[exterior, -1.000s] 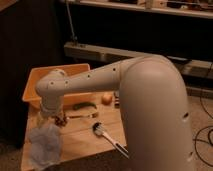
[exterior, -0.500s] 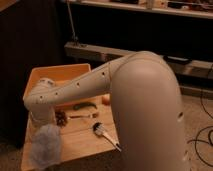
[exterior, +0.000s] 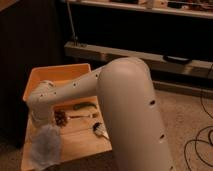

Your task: Place towel in table surface

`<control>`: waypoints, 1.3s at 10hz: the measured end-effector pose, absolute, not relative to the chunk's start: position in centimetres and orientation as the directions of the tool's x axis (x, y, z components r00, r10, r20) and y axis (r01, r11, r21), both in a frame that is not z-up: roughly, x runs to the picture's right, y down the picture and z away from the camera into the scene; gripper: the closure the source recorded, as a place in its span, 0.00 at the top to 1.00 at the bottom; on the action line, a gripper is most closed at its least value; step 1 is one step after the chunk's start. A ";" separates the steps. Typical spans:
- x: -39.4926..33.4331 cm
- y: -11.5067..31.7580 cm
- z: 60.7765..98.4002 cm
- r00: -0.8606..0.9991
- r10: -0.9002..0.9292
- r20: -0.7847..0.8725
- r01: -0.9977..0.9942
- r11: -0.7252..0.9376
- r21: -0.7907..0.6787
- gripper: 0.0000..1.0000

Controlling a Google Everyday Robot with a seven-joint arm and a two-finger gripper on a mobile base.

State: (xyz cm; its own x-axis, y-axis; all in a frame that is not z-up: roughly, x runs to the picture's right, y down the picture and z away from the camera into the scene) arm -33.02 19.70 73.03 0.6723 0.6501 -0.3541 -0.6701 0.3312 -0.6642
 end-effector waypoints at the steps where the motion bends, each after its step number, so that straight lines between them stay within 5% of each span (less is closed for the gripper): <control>1: -33.4 20.3 73.0 0.686 0.635 -0.355 -0.656 0.329 -0.679 0.65; 13: -33.8 25.2 75.2 0.743 0.603 -0.289 -0.577 0.360 -0.733 0.65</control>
